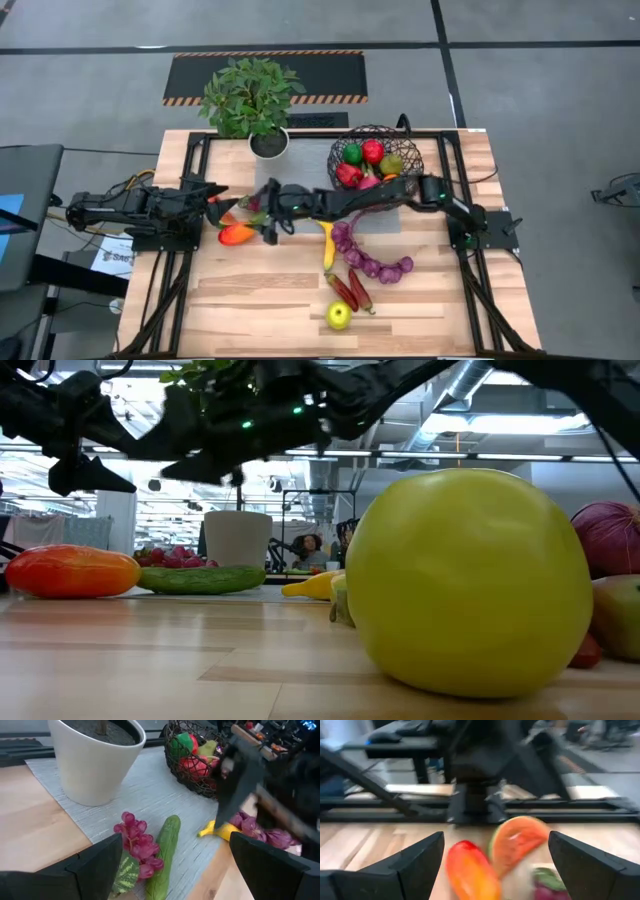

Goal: Build produce basket
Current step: Put the mango into the wire basket

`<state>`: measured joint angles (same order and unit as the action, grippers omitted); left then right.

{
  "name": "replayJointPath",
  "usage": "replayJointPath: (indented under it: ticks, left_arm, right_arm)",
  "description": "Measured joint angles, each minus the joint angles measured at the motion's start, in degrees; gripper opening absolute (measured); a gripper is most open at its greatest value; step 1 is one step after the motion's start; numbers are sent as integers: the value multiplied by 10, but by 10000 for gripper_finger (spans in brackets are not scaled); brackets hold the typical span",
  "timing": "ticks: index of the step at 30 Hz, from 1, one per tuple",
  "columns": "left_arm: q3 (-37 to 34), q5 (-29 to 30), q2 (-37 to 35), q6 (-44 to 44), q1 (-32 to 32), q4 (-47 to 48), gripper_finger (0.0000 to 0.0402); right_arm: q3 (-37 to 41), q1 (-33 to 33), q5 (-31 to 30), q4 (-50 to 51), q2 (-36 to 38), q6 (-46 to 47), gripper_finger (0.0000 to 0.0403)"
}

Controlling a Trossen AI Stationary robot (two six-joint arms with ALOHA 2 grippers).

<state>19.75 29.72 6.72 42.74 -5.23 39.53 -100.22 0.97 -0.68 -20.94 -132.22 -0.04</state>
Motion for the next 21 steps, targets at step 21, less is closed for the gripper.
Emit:
replayJointPath:
  ticks: [21]
  left_arm:
    - [0,23,0,-126,0,-150,355]
  right_arm:
    - [-313,-14,86,82,-242,22,376]
